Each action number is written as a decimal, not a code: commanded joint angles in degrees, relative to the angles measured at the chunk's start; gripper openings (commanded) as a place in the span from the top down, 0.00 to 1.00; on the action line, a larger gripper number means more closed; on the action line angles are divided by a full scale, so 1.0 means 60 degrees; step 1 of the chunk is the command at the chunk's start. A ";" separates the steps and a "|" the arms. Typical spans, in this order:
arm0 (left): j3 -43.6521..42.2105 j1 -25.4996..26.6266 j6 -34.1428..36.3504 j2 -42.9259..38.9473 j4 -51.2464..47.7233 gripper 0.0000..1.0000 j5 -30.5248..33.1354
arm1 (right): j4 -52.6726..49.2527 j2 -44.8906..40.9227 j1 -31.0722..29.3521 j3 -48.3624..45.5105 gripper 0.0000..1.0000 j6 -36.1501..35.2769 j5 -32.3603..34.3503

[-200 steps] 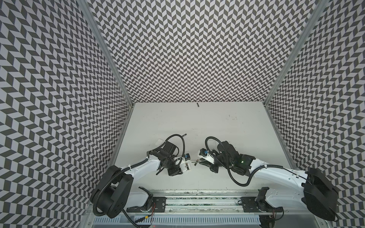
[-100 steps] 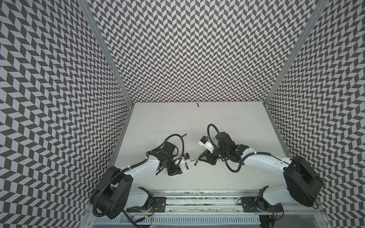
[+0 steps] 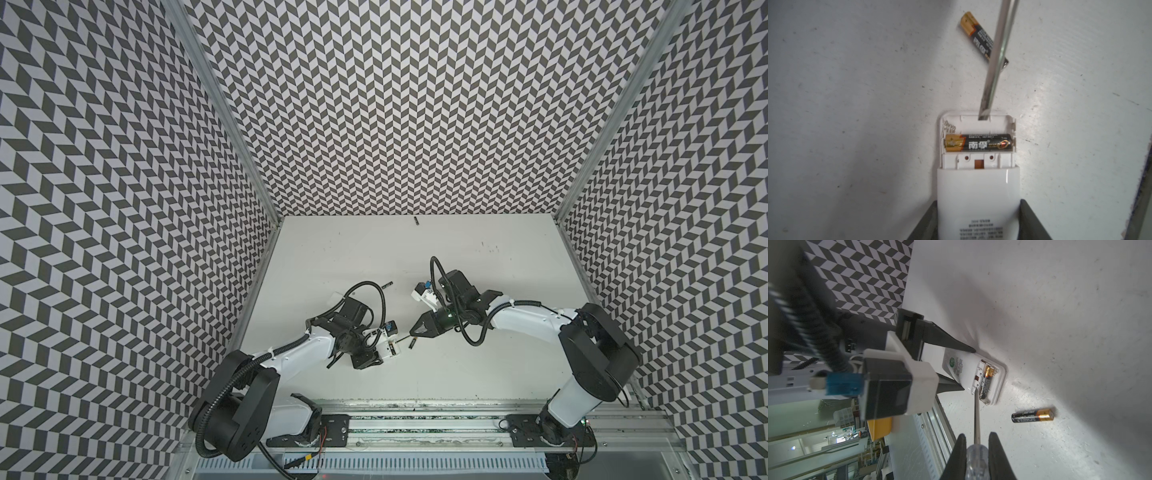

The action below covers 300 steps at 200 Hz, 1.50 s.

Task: Unload the batteries from the remote control

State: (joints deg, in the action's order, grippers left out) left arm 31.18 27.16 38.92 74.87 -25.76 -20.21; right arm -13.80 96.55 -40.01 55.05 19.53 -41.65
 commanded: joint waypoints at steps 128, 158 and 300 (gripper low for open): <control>-0.0069 -0.0091 -0.0009 -0.0111 0.0307 0.82 0.0204 | 0.0791 0.1008 -0.0246 0.0320 1.00 0.1184 0.0200; 0.0053 -0.0095 -0.0046 -0.0054 0.0174 0.82 0.0211 | 0.0935 0.1317 -0.0199 0.0232 1.00 0.1112 -0.0249; 0.0161 -0.0095 -0.0026 0.0059 0.0106 0.83 0.0204 | 0.1789 0.1416 0.0346 -0.0153 1.00 0.0909 -0.1336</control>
State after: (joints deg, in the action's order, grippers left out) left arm 31.20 26.96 38.68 74.89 -25.54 -19.77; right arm -2.22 105.27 -38.61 53.28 27.03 -49.82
